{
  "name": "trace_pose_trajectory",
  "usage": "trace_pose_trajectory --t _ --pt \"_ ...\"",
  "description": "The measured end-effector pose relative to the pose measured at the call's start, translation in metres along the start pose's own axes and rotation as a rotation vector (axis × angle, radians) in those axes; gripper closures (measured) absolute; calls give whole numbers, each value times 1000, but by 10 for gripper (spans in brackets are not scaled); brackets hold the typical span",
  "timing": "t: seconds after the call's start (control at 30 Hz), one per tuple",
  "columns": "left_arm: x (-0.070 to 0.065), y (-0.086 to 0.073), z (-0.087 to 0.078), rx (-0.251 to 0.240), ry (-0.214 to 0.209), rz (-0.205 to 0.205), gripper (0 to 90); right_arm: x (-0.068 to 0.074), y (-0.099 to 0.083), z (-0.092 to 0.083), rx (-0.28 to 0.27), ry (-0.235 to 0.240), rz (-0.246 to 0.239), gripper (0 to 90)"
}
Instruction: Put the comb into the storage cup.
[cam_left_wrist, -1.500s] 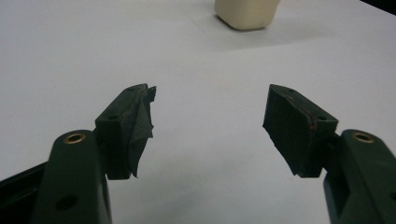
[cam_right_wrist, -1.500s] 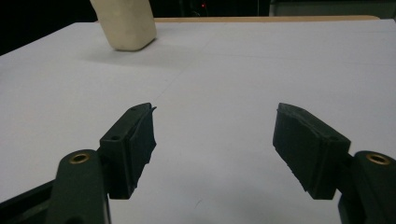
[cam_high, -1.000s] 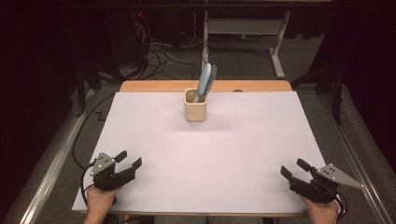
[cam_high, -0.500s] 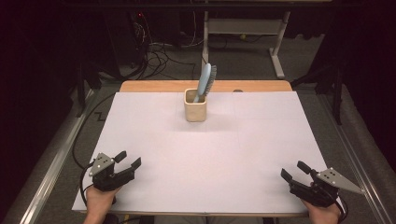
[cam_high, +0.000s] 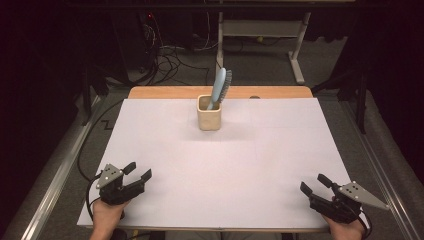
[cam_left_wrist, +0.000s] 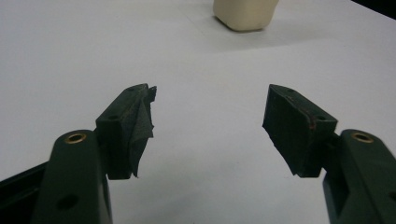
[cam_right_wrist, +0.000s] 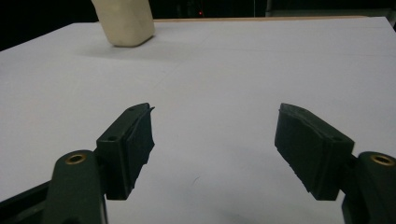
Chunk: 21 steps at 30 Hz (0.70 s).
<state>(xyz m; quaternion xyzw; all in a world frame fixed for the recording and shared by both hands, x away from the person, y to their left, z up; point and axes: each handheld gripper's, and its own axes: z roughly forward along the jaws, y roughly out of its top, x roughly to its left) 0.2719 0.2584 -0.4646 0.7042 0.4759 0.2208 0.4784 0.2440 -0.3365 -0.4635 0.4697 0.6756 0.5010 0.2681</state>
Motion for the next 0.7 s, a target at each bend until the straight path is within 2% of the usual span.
trace_pose_trajectory --t 0.13,0.3,0.53,0.7 --pt "1 0 0 2 1 -12 331 0 -1 -1 -6 -2 1 278" --pt "1 0 1 3 2 -13 332 -2 -1 -1 -11 0 17 278" --pt "1 -1 2 6 -2 -9 332 -1 -1 -2 -14 -1 15 278" --pt "3 0 1 0 3 -20 332 -3 -1 -3 -37 1 52 255"
